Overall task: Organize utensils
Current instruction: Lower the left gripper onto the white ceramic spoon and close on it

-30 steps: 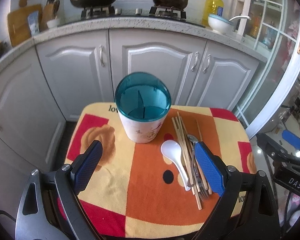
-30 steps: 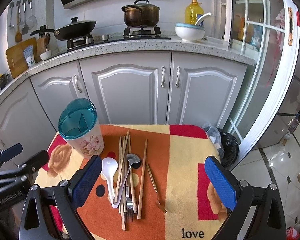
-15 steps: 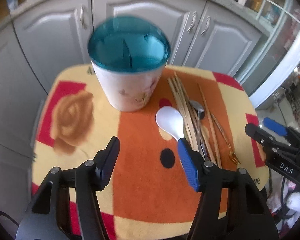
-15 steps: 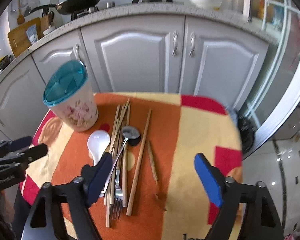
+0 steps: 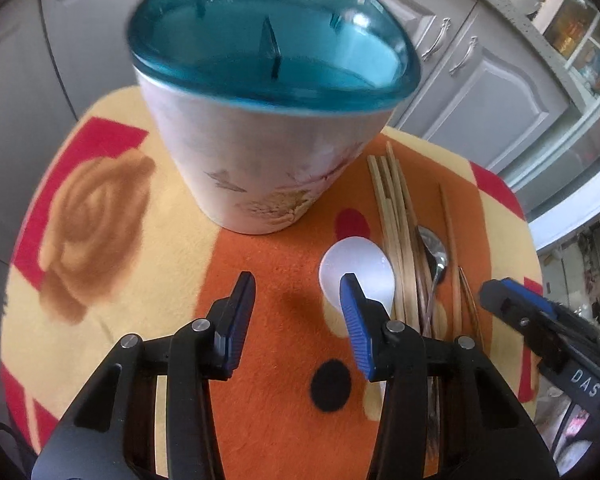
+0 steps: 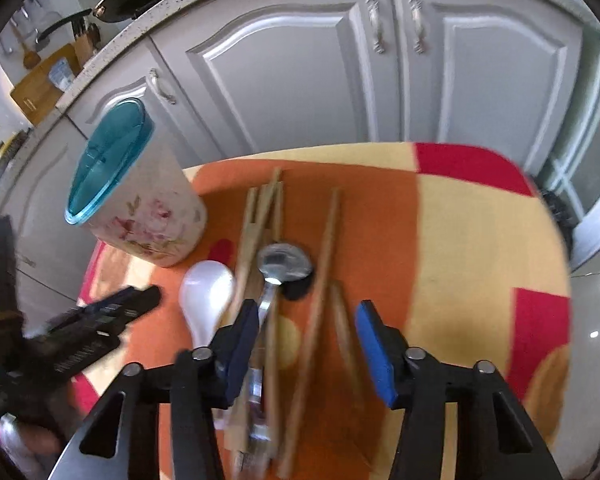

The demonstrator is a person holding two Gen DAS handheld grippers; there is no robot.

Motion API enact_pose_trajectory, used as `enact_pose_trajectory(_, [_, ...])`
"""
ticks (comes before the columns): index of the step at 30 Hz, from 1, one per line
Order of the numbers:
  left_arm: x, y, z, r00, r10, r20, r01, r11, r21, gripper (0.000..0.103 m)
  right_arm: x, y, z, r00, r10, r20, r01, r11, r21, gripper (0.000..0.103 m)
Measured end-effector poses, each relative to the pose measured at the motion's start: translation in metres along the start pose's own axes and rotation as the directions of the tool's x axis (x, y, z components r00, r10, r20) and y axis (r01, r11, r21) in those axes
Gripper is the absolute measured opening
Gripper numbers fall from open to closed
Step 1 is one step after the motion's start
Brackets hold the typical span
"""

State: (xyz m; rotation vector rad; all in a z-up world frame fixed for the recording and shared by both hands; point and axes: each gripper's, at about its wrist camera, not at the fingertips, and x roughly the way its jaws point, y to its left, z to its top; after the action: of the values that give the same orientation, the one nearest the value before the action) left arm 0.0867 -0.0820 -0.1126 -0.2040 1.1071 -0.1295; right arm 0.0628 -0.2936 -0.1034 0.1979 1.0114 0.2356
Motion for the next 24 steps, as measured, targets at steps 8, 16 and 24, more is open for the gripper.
enact_pose_trajectory(8, [0.019, -0.004, 0.0, 0.999, -0.023, -0.028, 0.022, 0.999, -0.028, 0.043, 0.032, 0.008, 0.004, 0.991, 0.12, -0.065, -0.117, 0.992, 0.048, 0.029])
enact_pose_trajectory(16, [0.024, -0.011, -0.001, 0.998, -0.055, -0.034, 0.055, 0.998, 0.015, 0.007, 0.052, -0.001, 0.004, 0.984, 0.167, -0.064, -0.158, 0.98, 0.122, 0.005])
enact_pose_trajectory(24, [0.013, 0.019, -0.011, 0.99, -0.095, -0.106, 0.098, 0.995, 0.022, 0.0, 0.025, 0.006, -0.015, 0.975, 0.214, -0.067, -0.209, 0.975, 0.073, 0.001])
